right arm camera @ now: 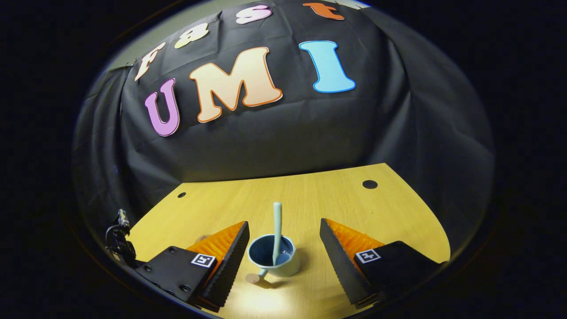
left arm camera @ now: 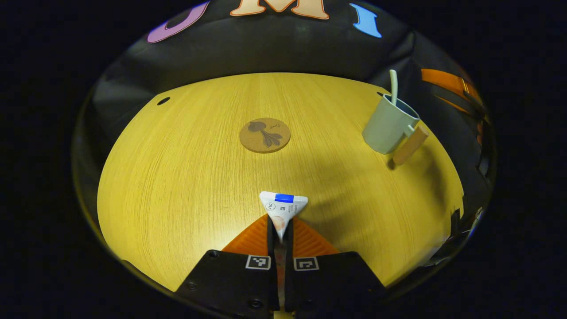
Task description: Put the toothbrush and toothpaste on the desktop into the cup, then pick up the cup and place it on the coaster on the desktop.
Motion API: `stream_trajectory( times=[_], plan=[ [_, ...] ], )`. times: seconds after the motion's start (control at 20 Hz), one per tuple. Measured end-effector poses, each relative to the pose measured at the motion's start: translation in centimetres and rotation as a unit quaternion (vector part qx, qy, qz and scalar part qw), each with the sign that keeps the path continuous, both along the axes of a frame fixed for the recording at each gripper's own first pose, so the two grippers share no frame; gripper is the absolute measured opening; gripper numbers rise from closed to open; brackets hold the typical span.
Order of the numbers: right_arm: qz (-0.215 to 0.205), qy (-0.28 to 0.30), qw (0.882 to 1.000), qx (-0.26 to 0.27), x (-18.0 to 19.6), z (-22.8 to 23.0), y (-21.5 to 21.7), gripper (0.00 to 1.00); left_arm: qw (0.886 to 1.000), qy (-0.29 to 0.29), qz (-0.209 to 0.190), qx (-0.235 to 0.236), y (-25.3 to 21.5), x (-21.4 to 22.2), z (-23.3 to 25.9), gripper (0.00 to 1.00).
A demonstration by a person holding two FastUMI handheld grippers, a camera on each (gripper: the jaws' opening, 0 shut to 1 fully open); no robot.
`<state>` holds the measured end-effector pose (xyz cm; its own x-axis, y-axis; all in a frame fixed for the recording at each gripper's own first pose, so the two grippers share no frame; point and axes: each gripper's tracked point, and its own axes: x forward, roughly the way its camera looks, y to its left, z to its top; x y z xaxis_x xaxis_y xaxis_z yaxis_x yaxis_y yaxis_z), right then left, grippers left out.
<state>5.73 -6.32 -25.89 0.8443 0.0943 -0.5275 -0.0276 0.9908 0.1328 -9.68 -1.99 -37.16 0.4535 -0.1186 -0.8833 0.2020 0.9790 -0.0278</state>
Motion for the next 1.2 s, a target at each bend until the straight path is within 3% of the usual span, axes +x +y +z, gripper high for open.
stream_trajectory(
  times=[0.3,0.5,0.8,1.0,1.2],
  plan=[
    [-0.015,0.003,1.0,0.011,-1.9,0.1,-1.0,0.95,0.997,-0.059,-0.014,-0.048,-2.9,2.5,3.7,0.04],
    [-0.009,0.008,1.0,0.006,-3.1,-0.2,-1.3,0.99,0.991,-0.109,-0.035,-0.066,-5.0,4.5,6.7,0.04],
    [-0.016,0.018,1.0,0.012,-4.8,-0.4,-2.8,0.95,0.985,-0.136,-0.062,-0.086,-8.7,6.8,9.1,0.04],
    [-0.012,0.026,1.0,0.011,-6.3,-0.5,-3.5,0.98,0.973,-0.175,-0.089,-0.119,-12.5,9.3,12.2,0.04],
    [-0.02,0.035,0.999,0.014,-7.9,-0.8,-4.3,0.95,0.952,-0.233,-0.117,-0.162,-16.9,12.4,17.1,0.04]
  ],
)
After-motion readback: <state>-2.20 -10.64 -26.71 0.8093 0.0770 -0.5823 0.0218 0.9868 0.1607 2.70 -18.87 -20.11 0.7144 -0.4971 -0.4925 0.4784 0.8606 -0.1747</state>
